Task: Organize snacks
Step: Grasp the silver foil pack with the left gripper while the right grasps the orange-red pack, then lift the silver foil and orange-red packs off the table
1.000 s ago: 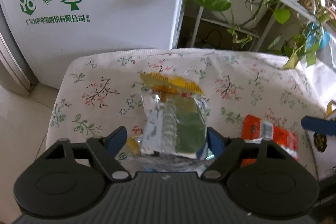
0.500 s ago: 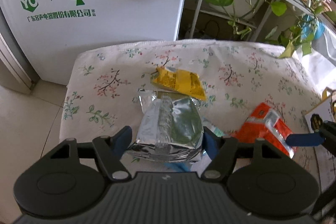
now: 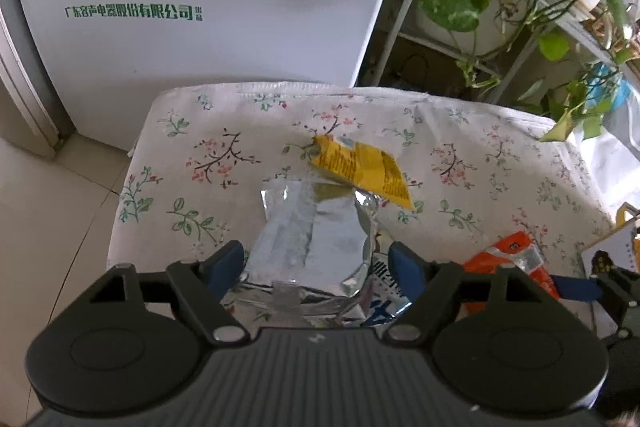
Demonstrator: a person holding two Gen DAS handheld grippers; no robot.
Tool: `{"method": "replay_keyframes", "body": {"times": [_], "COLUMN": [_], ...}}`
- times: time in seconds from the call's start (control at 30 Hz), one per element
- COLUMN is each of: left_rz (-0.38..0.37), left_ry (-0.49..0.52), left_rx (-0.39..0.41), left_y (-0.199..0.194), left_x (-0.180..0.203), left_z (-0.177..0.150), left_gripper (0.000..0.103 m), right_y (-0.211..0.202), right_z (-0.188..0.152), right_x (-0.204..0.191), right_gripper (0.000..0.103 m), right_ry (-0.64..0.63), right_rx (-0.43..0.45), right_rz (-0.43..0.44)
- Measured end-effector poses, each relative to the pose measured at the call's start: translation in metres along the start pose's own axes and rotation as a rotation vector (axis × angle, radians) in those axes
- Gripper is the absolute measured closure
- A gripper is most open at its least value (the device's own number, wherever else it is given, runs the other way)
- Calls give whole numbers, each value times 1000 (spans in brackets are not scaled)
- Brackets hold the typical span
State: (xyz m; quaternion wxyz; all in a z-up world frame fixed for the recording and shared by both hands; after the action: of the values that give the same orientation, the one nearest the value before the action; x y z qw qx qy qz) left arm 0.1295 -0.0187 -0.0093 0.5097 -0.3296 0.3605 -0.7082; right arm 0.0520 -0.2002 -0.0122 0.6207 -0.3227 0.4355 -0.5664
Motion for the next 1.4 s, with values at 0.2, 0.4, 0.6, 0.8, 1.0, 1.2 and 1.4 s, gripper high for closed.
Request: {"method": "replay_keyframes", "body": {"times": [0.2,0.4,0.6,0.8,1.0,1.2,1.4], "left_rz": [-3,-22,0,13,-14,-40,-54], "left_ry": [-2,-43,-28,-51,-70,-55,-54], "left_rx": [21,4,-2,3,27,41,78], "left_y": [6,9,0,-12,-30,-45,-62], "left_x": [7,4,4,-3,-1,6,6], "left_z": [1,0,-2,-5,-4,-9,-10], "left_gripper": [19,44,44,44,44,44,44], "right_y": [7,0,-5,-19,-43,-63,-89], "right_z": [-4,-2,0,4,6,3,-2], "right_x": [-6,0,8,6,-6,-12,-8], "right_gripper": [1,26,29,29,29,29,29], "right_ry": [2,17,72,102,94,100,123], "right_rx": [13,45,62,93,143,175,219], "right_rz": [-86,-93,-74,-70,-34,-24,-10]}}
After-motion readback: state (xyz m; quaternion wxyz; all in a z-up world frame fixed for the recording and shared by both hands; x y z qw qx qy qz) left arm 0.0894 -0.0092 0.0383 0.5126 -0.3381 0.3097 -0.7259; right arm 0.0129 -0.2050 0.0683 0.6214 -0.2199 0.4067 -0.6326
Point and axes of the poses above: each gripper's, at about its wrist camera, not at the fingertips, and y roughly the way its jaws point, x to its right, z to its top, the point moved 2 cm from there along y, roughly the way its jaws point, and after that the axes turned 8 degrees about y, right-handed, at the moved point
